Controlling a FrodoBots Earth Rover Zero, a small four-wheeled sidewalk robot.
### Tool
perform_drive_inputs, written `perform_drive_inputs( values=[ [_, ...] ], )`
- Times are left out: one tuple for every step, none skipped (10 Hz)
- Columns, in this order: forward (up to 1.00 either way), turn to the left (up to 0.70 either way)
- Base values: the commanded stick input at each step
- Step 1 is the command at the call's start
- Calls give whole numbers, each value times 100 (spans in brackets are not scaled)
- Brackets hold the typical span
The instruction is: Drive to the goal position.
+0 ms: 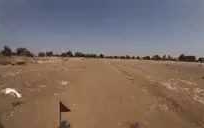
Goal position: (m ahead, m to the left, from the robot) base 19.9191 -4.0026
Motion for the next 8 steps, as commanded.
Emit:
perform_drive_inputs(
  values=[
    [50,0],
    [50,0],
    [50,0],
    [50,0],
    [50,0],
    [50,0],
    [50,0],
    [50,0]
  ],
)
